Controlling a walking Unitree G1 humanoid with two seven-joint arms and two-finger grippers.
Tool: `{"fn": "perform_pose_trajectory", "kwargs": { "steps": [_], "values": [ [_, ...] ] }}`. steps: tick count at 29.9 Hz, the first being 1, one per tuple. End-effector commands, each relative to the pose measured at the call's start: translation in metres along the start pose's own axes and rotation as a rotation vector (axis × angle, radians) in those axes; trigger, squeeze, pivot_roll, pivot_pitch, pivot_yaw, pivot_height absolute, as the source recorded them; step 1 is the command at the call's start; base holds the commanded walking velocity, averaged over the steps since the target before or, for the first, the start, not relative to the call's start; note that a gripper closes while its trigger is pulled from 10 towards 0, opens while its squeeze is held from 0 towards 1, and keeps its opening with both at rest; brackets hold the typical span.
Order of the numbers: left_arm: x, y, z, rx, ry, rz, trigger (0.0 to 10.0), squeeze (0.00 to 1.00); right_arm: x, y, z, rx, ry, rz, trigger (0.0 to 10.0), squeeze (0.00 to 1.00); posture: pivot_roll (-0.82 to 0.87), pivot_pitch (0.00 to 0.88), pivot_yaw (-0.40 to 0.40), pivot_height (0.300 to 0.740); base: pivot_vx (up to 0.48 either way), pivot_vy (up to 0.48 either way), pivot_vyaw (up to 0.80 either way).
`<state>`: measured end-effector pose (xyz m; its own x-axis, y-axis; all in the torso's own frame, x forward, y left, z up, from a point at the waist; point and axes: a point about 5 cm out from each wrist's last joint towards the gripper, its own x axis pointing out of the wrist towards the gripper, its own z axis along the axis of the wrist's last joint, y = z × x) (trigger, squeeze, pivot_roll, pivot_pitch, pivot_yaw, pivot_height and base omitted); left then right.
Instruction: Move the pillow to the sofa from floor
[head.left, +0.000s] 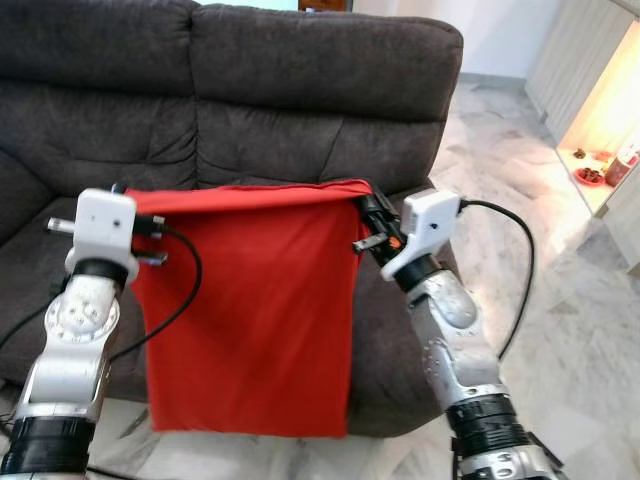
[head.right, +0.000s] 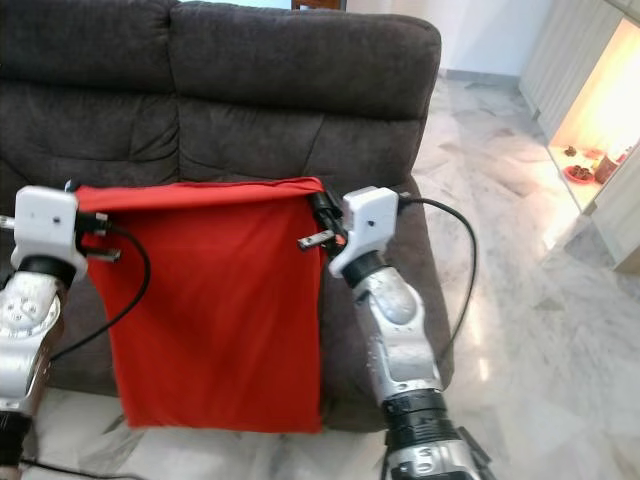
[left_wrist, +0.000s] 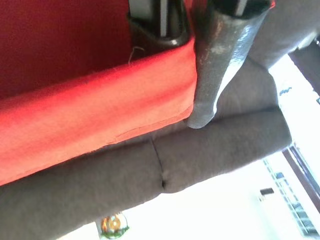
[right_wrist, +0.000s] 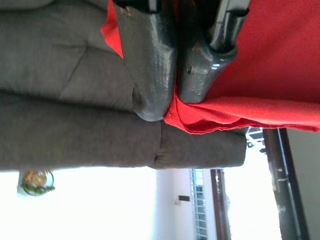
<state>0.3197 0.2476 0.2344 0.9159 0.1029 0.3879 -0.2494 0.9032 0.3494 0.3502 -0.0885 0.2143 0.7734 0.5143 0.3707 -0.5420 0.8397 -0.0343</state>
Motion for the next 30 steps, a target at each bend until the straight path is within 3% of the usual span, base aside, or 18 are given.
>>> {"fn": "perform_pose_trajectory", "kwargs": {
  "steps": [1,10,23,30],
  "values": [
    [0.004,0.028,0.013,0.012,-0.043,0.110,10.0,0.00,0.007,0.004,0.026,-0.029,-0.113,0.028,10.0,0.00,0.18,0.098,-0.041,0.740,0.315,0.000,0.00],
    [0.010,0.031,0.025,0.014,-0.074,0.120,10.0,0.00,0.008,0.009,0.029,-0.016,-0.121,0.063,10.0,0.00,0.18,0.100,-0.041,0.740,0.325,0.000,0.49],
    [0.020,0.027,0.032,0.011,-0.079,0.081,10.0,0.00,0.018,-0.004,0.040,-0.019,-0.146,-0.025,10.0,0.00,0.18,0.103,-0.035,0.740,0.343,0.000,0.00],
    [0.028,0.029,0.036,0.012,-0.085,0.064,10.0,0.00,0.029,-0.021,0.049,-0.051,-0.163,-0.129,10.0,0.00,0.18,0.103,-0.030,0.740,0.354,0.000,0.00]
  ]
}}
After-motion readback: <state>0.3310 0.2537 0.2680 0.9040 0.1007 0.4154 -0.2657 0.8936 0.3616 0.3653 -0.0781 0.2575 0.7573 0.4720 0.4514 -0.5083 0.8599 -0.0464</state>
